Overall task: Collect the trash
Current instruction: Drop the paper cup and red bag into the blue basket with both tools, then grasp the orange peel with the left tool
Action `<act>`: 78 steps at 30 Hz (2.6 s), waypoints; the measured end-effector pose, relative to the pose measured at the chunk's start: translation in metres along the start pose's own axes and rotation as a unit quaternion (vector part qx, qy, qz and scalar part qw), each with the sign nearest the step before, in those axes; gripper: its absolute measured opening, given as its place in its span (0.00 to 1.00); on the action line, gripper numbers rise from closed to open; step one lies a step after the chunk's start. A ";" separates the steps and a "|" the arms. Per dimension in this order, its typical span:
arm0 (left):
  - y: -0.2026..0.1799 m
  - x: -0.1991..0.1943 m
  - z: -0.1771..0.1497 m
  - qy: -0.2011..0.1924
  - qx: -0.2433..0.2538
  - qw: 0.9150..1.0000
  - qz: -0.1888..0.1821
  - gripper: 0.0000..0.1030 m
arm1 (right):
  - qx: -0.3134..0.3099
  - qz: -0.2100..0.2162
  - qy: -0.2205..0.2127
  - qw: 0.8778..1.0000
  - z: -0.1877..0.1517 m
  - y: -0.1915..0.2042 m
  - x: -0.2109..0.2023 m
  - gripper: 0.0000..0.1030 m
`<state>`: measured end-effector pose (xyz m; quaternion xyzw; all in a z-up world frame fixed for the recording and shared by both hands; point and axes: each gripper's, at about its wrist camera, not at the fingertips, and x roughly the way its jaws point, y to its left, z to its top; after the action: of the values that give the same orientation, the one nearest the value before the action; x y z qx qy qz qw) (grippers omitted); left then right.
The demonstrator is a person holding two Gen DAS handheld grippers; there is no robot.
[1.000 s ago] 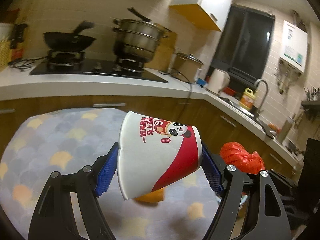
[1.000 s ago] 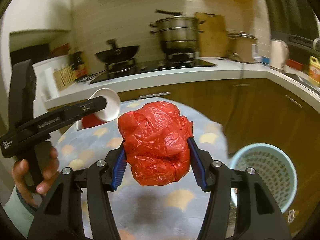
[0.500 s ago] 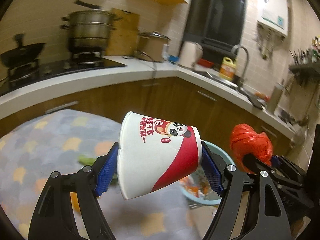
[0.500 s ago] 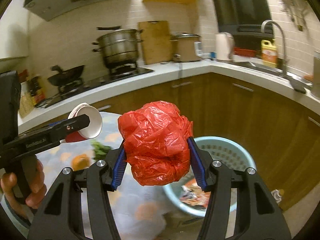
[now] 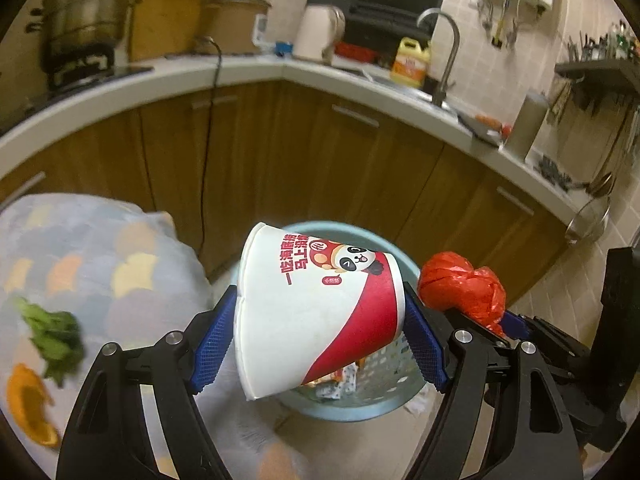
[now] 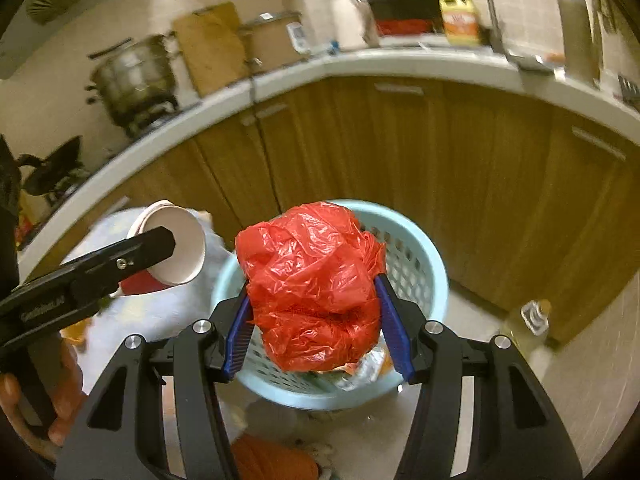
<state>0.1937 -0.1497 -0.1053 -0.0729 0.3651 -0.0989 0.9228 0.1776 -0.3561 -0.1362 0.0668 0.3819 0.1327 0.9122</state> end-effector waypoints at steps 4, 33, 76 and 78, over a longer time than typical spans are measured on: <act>-0.004 0.029 -0.009 0.037 0.006 0.999 -0.001 0.75 | 0.025 -0.010 0.032 0.999 -0.005 -0.017 0.023 0.57; 0.083 -0.107 -0.031 -0.065 -0.068 0.990 0.102 0.78 | -0.112 0.092 0.012 0.989 -0.005 0.126 0.001 0.64; 0.258 -0.142 -0.110 -0.069 -0.245 0.958 0.132 0.26 | -0.229 0.140 0.079 0.960 -0.023 0.299 0.098 0.64; 0.262 -0.145 -0.111 -0.079 -0.254 0.956 0.121 0.26 | -0.234 0.140 0.080 0.959 -0.022 0.307 0.106 0.64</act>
<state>0.0479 0.1315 -0.1439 -0.2676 0.3102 0.1150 0.9049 0.1749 -0.0310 -0.1551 -0.1066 0.3992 0.3496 0.8409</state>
